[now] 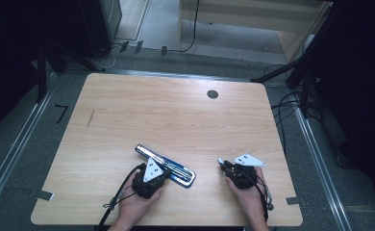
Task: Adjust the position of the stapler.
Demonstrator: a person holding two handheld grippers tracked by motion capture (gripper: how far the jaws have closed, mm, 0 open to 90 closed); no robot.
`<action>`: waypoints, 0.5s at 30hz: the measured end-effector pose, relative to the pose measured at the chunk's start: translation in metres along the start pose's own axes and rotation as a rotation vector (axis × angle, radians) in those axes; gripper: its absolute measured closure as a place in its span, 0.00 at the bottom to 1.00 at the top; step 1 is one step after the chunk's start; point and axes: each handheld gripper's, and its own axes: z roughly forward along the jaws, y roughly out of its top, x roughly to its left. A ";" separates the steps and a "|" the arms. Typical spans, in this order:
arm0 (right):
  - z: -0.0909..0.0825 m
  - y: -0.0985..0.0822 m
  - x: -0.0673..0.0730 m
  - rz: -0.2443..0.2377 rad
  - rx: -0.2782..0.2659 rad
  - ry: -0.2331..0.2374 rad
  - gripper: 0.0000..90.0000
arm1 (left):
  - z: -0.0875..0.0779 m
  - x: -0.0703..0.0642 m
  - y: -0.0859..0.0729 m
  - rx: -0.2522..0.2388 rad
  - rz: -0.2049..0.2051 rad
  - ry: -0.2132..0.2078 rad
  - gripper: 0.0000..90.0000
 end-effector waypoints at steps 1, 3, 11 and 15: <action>0.000 0.000 0.000 0.002 -0.002 -0.001 0.87 | 0.000 0.000 0.000 0.000 0.000 0.000 1.00; 0.000 -0.001 0.001 -0.002 -0.004 -0.002 0.88 | 0.000 0.000 0.000 0.000 0.000 -0.001 1.00; -0.002 0.001 0.003 -0.027 -0.022 -0.005 0.88 | 0.000 0.000 0.000 -0.001 0.000 -0.001 1.00; -0.007 0.004 0.003 -0.028 -0.039 0.008 0.88 | 0.000 0.000 0.000 0.000 -0.002 0.000 1.00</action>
